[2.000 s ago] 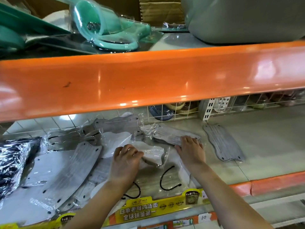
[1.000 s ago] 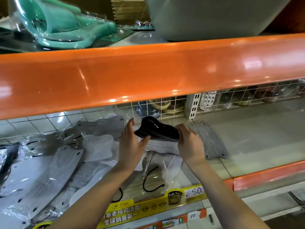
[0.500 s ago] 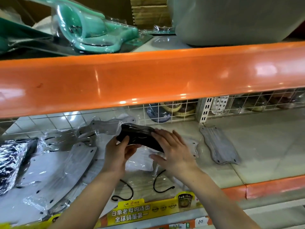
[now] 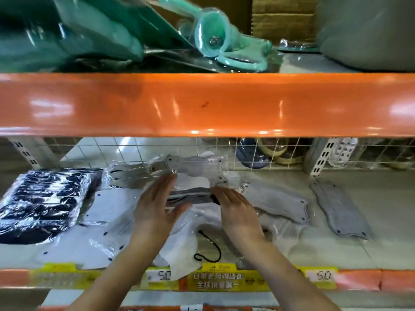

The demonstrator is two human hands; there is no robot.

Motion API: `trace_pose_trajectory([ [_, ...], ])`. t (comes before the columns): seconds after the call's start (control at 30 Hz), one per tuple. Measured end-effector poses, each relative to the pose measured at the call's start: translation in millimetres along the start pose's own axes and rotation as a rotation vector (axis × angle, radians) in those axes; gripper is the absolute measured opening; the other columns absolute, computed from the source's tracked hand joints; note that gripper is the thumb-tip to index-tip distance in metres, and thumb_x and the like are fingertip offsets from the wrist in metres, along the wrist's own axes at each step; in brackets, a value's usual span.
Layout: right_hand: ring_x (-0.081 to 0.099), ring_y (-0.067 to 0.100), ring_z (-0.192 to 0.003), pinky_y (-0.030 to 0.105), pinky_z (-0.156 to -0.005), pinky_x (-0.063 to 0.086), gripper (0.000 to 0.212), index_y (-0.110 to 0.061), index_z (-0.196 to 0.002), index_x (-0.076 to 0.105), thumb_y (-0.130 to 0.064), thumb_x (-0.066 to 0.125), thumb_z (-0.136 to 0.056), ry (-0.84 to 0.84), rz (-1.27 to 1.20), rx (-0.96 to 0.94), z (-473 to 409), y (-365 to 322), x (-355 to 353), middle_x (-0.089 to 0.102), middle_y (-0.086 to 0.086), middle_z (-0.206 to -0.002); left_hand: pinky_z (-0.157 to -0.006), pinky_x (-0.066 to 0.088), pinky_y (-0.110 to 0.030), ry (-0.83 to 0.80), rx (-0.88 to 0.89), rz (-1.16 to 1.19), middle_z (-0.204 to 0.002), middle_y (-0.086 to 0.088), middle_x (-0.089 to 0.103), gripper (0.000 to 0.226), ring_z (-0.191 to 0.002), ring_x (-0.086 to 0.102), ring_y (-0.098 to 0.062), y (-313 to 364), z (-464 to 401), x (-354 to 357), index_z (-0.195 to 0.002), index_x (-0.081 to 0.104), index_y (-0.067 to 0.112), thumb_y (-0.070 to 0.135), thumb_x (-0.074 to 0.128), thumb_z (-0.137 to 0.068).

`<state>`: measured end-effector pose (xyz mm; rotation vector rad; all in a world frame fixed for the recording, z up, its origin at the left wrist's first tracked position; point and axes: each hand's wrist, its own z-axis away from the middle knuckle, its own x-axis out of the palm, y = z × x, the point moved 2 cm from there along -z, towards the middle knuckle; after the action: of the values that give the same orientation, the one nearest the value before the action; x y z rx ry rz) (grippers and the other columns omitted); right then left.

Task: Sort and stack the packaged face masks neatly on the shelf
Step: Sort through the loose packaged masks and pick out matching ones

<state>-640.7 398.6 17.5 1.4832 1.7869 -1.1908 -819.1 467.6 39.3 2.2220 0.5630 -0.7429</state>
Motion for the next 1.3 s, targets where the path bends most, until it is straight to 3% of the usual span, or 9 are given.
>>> trace_pose_trajectory([
  [0.07,0.069,0.027,-0.093,0.033,-0.075,0.056,0.049,-0.009,-0.110,0.069,0.000,0.072,-0.062,0.001,0.023,-0.033,-3.9,-15.5,7.2,0.071,0.007,-0.107,-0.086,0.051,-0.042,-0.030,0.276,-0.220,-0.119,-0.011,0.065,0.052,-0.106,0.059,-0.024,-9.0,8.4,-2.9,-0.119,0.061,0.015,0.053,0.047,-0.086],
  [0.17,0.069,0.026,-0.093,0.032,-0.075,0.056,0.047,-0.008,-0.109,0.069,-0.013,0.041,-0.072,-0.016,0.021,-0.042,-11.8,-41.8,14.9,0.070,0.008,-0.106,-0.072,0.054,-0.035,-0.036,0.290,-0.298,-0.106,-0.008,0.071,0.033,-0.091,0.067,-0.026,-31.4,15.6,-11.7,-0.103,0.072,0.012,0.025,0.051,-0.082],
  [0.33,0.067,0.031,-0.096,0.037,-0.076,0.057,0.058,-0.003,-0.116,0.064,0.009,0.062,-0.059,-0.036,-0.030,-0.099,-16.1,-80.6,29.9,0.067,0.013,-0.109,-0.050,0.047,-0.028,-0.004,0.172,-0.332,-0.081,-0.004,0.072,0.028,-0.058,0.064,-0.027,-64.9,17.6,-40.0,-0.086,0.074,0.012,0.012,0.047,-0.077],
  [0.47,0.066,0.028,-0.091,0.034,-0.074,0.057,0.048,-0.005,-0.110,0.066,0.002,0.047,-0.066,0.007,-0.037,-0.149,-22.0,-117.4,43.7,0.067,0.011,-0.104,-0.051,0.047,-0.027,0.038,0.116,-0.362,-0.080,-0.006,0.072,0.026,-0.059,0.064,-0.029,-99.5,15.4,-65.2,-0.086,0.074,0.012,0.012,0.049,-0.079],
  [0.6,0.068,0.026,-0.091,0.033,-0.076,0.057,0.048,-0.008,-0.109,0.069,0.003,0.064,-0.062,0.017,-0.029,-0.164,-32.0,-152.2,72.2,0.069,0.008,-0.106,-0.053,0.045,-0.030,0.109,0.104,-0.364,-0.078,-0.006,0.069,0.023,-0.063,0.063,-0.030,-135.4,12.5,-92.3,-0.085,0.070,0.010,0.009,0.048,-0.079],
  [0.73,0.067,0.023,-0.095,0.029,-0.080,0.054,0.054,-0.010,-0.110,0.070,-0.007,0.041,-0.065,-0.031,-0.002,-0.231,-44.8,-193.9,96.1,0.069,0.005,-0.107,-0.068,0.042,-0.037,0.131,0.073,-0.358,-0.084,-0.008,0.068,0.022,-0.075,0.062,-0.031,-176.2,12.1,-116.8,-0.085,0.066,0.007,0.010,0.045,-0.079],
  [1.0,0.064,0.027,-0.105,0.037,-0.089,0.051,0.068,-0.005,-0.119,0.065,0.003,0.079,-0.053,-0.170,-0.051,-0.293,-62.2,-268.0,157.8,0.065,0.011,-0.119,-0.075,0.035,-0.041,0.096,-0.077,-0.436,-0.087,-0.009,0.068,0.030,-0.087,0.060,-0.033,-262.7,26.7,-160.5,-0.087,0.066,0.008,0.019,0.040,-0.076],
  [1.2,0.028,0.025,-0.141,0.035,-0.117,0.011,0.067,-0.007,-0.146,0.034,0.007,0.051,-0.082,-0.364,-0.110,-0.342,-65.1,-309.2,188.9,0.033,0.010,-0.153,-0.067,0.039,-0.041,0.005,-0.134,-0.465,-0.088,-0.010,0.067,0.030,-0.085,0.058,-0.033,-314.9,40.0,-183.4,-0.087,0.065,0.010,0.016,0.046,-0.065],
  [1.3,0.026,0.024,-0.142,0.038,-0.118,0.011,0.062,-0.008,-0.145,0.037,0.007,0.046,-0.086,-0.394,-0.135,-0.330,-61.2,-320.2,199.5,0.033,0.009,-0.153,-0.061,0.040,-0.039,-0.047,-0.108,-0.468,-0.082,-0.008,0.066,0.035,-0.079,0.060,-0.034,-329.8,46.2,-189.0,-0.082,0.065,0.009,0.015,0.042,-0.057],
])
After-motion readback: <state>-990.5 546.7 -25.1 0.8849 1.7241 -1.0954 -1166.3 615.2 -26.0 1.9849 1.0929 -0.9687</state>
